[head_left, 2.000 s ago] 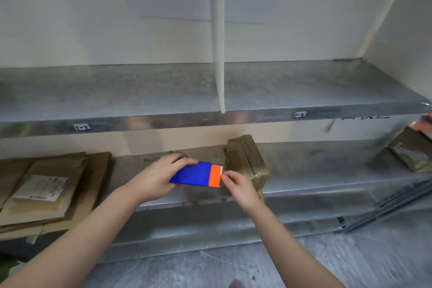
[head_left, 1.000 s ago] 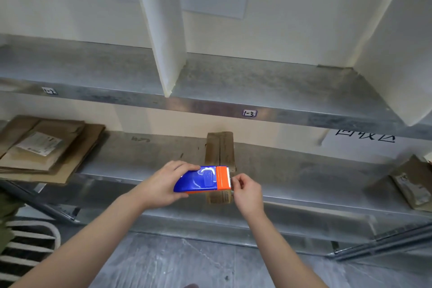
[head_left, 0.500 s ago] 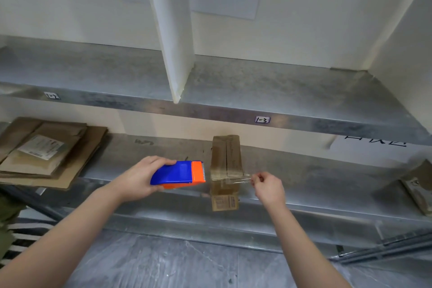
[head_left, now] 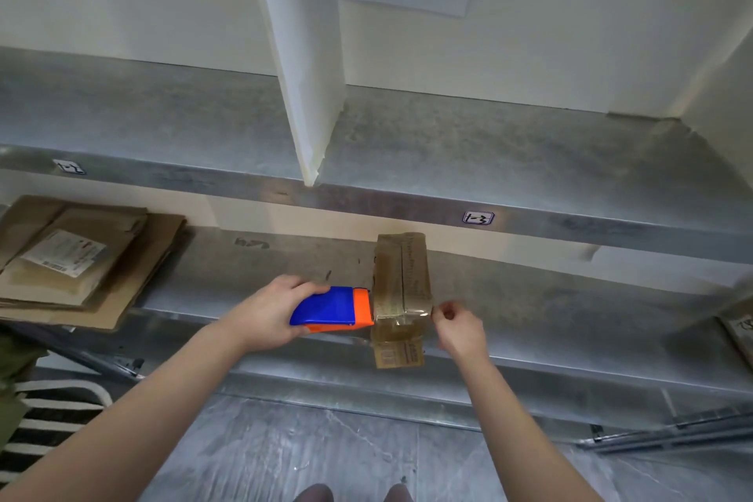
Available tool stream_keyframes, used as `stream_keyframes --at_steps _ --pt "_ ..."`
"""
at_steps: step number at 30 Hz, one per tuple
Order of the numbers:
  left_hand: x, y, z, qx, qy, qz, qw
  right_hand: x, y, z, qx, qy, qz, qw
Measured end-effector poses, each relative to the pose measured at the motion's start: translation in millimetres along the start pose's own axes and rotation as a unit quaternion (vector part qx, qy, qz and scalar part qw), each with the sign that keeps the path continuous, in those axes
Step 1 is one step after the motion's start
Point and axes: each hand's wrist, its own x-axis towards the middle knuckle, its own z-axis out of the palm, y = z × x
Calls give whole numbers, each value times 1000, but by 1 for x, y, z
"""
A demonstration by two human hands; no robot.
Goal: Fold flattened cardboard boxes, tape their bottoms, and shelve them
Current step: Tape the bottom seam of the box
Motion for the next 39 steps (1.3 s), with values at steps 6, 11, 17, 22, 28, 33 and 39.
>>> stream_keyframes --at_steps 6,11,17,22,28,33,39 --pt "8 5 -7 30 13 28 999 -15 1 -2 -68 85 -66 992" --pt "5 7 -5 30 19 31 999 -33 2 4 -16 59 -130 990" --pt "-1 7 -2 14 26 26 999 -29 -10 4 24 29 -168 985" --pt "-5 4 2 1 31 20 999 -20 -14 4 7 -9 -153 988" --pt "-28 -23 -14 -31 -7 -12 999 -13 -17 6 55 -17 -117 991" --pt "-32 -29 -26 4 -18 -12 1000 -12 -18 9 65 -14 -111 992" --pt "5 1 -7 83 -63 -8 995 -13 -18 9 63 -11 -113 992"
